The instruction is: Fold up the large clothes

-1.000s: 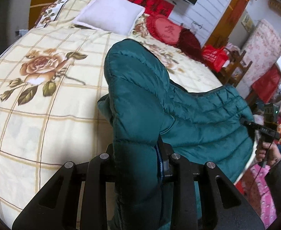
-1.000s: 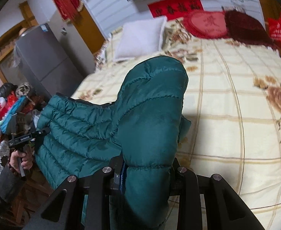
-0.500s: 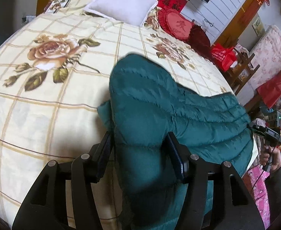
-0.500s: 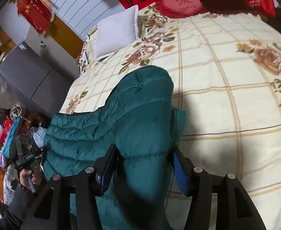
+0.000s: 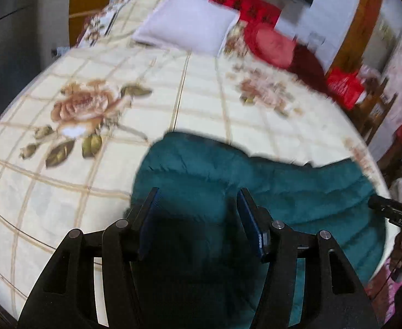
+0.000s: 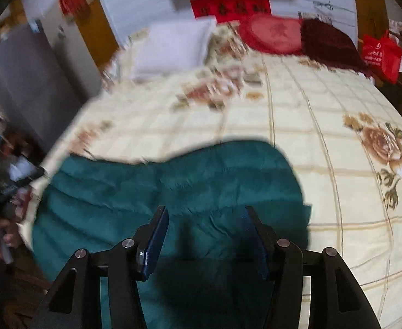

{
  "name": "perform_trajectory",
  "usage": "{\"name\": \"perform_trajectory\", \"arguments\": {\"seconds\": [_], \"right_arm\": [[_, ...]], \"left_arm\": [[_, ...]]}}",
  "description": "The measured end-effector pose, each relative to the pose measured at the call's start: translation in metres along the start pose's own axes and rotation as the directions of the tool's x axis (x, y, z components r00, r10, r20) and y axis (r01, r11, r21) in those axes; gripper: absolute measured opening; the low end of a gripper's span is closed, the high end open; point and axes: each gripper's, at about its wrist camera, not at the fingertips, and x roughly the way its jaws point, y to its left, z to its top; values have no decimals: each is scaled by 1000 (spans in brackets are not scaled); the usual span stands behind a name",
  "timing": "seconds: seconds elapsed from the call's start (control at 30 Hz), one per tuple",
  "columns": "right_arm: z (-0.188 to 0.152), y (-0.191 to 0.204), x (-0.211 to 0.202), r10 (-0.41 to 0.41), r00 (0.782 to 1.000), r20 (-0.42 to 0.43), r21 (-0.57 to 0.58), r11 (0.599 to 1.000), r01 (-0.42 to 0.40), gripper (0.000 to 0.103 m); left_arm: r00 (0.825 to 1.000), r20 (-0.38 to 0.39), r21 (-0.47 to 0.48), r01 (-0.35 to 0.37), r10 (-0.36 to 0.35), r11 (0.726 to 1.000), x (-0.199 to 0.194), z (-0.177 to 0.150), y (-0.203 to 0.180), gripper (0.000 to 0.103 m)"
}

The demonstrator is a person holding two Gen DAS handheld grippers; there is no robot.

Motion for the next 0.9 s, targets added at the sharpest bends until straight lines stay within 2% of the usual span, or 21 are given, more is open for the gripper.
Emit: {"name": "perform_trajectory", "arguments": {"seconds": [0.03,0.1,0.23,0.33,0.43,0.53,0.67,0.7,0.73,0.8,0.87,0.9], "right_arm": [[-2,-1,8,-24,1000,-16,1,1000,24,53],[-8,-9,28,-42,998,-56,43,998,44,54],[-11,-16,26,-33,998,-47,74,997,36,54],[-11,-7,9,-67,997,-32,40,997,68,53],[-15,3,-28,-113,993,18,20,993,112,54],[-27,10,-50,-124,992,10,30,992,124,54],[-56,27,-86,-169,986,18,-24,985,169,54],[-66,31,-96,-176,984,24,-35,984,176,54],[-74,36,-106,-187,982,29,-46,981,188,54],[-90,44,-125,-210,977,44,-73,974,212,57],[-110,55,-146,-230,971,70,-91,967,236,65],[-118,59,-156,-240,968,79,-95,964,247,66]], "left_arm": [[999,-34,9,-31,31,999,13,-3,0,56],[997,-70,0,-43,42,999,23,-7,3,56],[999,-32,-36,-8,6,999,-3,-8,6,56],[1000,16,-2,13,-13,1000,-39,-14,-4,56],[997,53,38,46,-48,998,-71,-30,-17,56],[996,54,35,72,-74,997,-94,-50,-23,56],[997,52,73,53,-56,996,-121,-77,-36,56],[997,52,97,48,-53,994,-129,-85,-40,59],[997,55,124,51,-58,991,-138,-95,-46,73],[996,66,153,49,-59,987,-154,-111,-53,92],[996,78,187,35,-50,982,-169,-127,-61,96],[995,86,195,29,-46,980,-177,-135,-62,96]]}}
